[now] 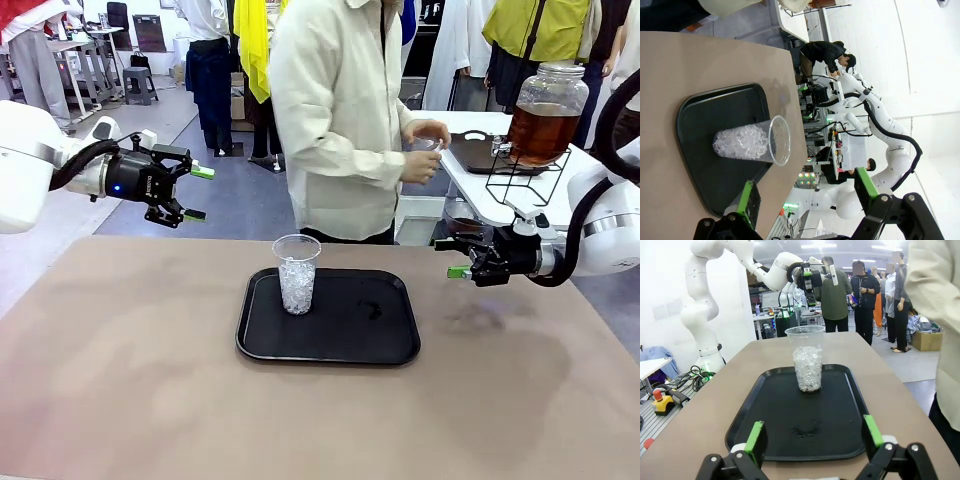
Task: Pour the drink into the iced cup.
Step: Pick up the iced cup indicated by the human and present it to them.
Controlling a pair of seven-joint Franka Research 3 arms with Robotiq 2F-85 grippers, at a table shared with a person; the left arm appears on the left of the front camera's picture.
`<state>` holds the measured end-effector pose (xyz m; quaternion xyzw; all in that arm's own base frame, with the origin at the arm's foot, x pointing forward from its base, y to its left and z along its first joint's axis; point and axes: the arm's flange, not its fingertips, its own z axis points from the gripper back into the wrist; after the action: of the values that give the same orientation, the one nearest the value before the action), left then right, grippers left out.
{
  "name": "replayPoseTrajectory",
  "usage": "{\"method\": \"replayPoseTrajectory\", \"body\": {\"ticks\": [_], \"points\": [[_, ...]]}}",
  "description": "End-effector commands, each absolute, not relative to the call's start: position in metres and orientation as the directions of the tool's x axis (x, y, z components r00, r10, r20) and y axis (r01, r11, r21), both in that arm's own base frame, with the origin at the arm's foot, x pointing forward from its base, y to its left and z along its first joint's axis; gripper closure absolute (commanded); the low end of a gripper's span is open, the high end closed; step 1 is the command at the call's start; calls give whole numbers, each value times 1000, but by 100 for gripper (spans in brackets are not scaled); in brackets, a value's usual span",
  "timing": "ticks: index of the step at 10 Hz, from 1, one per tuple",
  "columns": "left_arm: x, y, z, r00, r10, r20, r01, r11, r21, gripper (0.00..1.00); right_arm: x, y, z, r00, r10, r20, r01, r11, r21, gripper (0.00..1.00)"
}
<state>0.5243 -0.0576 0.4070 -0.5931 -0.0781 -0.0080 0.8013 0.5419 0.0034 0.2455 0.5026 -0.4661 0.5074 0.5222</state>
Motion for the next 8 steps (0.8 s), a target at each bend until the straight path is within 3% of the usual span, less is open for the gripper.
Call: {"method": "replayPoseTrajectory", "body": {"ticks": [1,8], "points": [[524,-58,408,987,79,139,110,295,-949,0,542,5,248,55,65,996,-998,-22,56,0],[524,-58,408,987,79,139,110,295,-949,0,542,5,248,55,65,996,-998,-22,56,0]]}}
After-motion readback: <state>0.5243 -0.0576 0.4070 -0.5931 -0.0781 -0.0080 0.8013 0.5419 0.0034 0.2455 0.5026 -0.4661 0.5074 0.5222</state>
